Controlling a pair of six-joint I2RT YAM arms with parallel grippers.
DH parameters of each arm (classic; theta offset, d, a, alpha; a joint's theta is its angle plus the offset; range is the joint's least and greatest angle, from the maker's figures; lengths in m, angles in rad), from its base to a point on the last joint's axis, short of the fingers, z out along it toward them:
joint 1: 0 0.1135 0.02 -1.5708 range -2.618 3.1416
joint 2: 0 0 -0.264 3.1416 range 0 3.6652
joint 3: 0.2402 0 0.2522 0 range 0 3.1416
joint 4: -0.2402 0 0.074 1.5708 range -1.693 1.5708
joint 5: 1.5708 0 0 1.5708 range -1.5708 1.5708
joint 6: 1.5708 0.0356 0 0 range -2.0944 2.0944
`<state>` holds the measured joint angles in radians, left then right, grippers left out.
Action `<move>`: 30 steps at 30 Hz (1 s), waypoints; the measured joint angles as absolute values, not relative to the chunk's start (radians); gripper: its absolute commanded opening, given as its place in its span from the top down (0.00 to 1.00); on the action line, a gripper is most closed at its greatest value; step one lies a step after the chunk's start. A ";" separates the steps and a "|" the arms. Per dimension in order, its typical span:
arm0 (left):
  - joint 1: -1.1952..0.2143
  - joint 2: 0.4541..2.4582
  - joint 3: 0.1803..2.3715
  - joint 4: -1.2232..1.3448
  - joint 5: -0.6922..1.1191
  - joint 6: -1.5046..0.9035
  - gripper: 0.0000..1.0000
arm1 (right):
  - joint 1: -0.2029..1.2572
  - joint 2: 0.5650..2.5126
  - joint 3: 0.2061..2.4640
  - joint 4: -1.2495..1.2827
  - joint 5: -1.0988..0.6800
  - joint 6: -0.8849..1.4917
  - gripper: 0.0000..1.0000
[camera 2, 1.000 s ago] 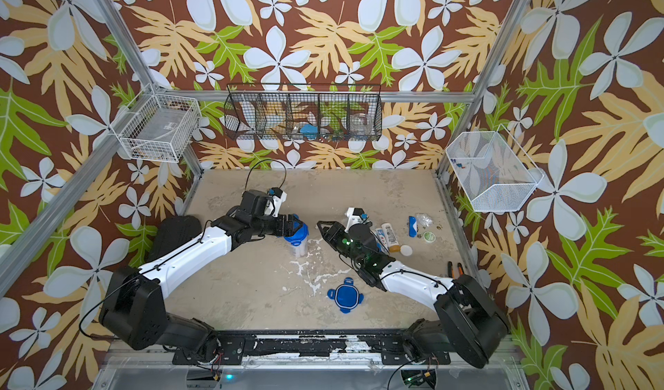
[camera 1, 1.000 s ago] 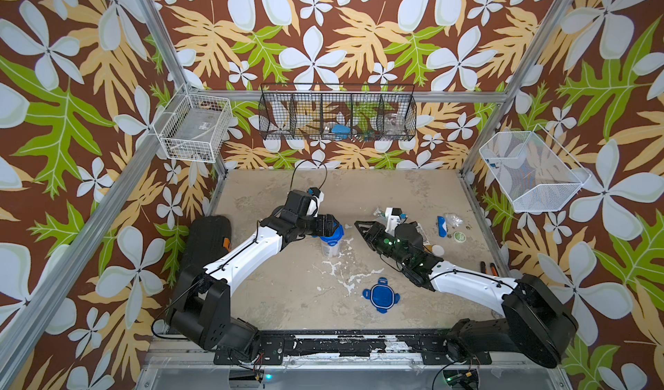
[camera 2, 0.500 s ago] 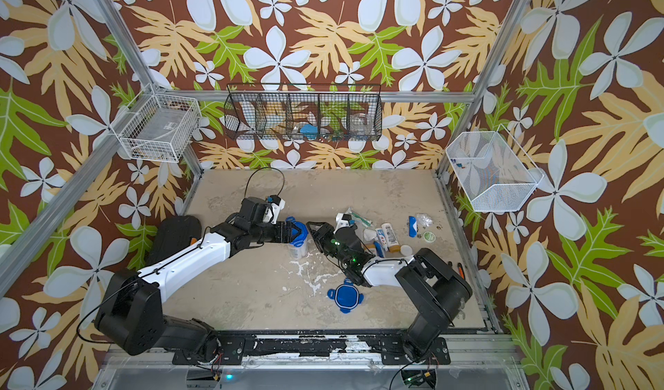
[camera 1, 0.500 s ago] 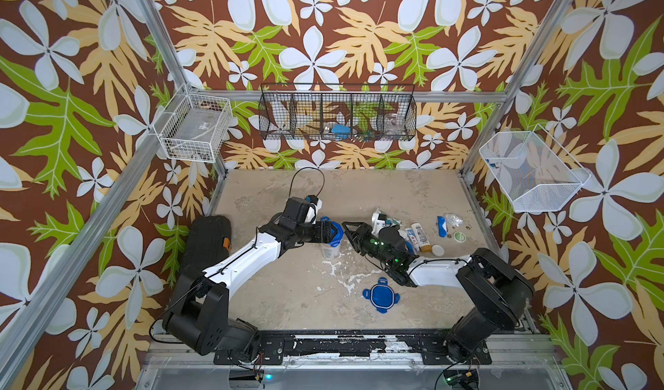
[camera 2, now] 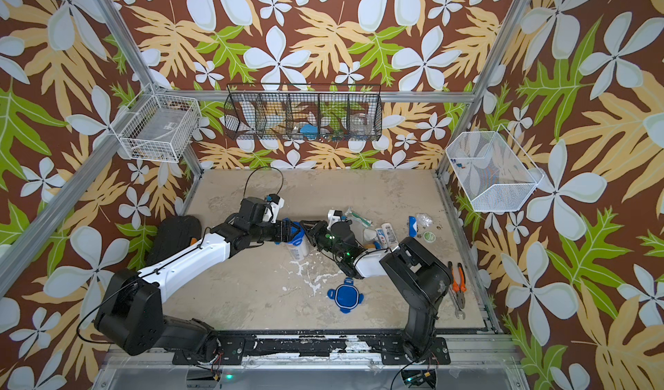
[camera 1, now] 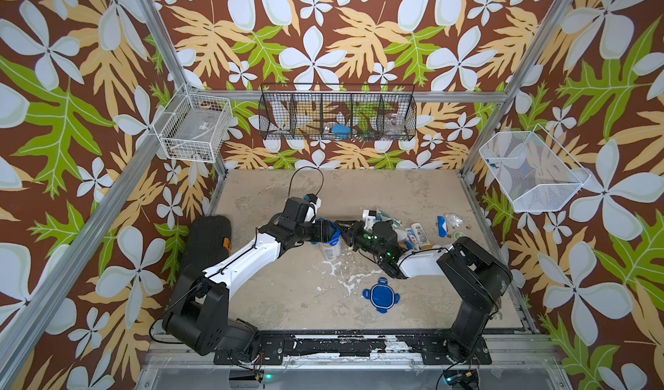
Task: Take out toiletry kits
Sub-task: Unfasten the latch on the container, then open the lid of the container.
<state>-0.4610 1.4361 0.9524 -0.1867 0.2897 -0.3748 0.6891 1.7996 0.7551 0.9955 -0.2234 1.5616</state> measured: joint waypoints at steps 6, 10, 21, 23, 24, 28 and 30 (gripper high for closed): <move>-0.464 1.440 0.941 -0.175 0.294 -0.365 0.28 | 0.687 1.768 0.776 0.918 -0.228 1.503 0.87; -0.466 1.438 0.937 -0.170 0.292 -0.365 0.27 | 0.686 1.748 0.776 0.886 -0.233 1.483 0.73; -0.466 1.436 1.069 -0.286 0.249 -0.363 0.16 | 0.651 1.570 0.755 0.717 -0.223 1.348 0.47; -0.466 1.435 1.090 -0.284 0.265 -0.366 0.16 | 0.646 1.541 0.744 0.680 -0.204 1.327 0.47; -0.466 1.434 1.093 -0.279 0.278 -0.366 0.16 | 0.644 1.523 0.741 0.652 -0.205 1.315 0.47; -0.466 1.432 1.085 -0.260 0.325 -0.389 0.16 | 0.645 1.462 0.731 0.569 -0.187 1.271 0.47; -0.466 1.433 1.082 -0.255 0.340 -0.389 0.17 | 0.644 1.428 0.728 0.517 -0.175 1.245 0.47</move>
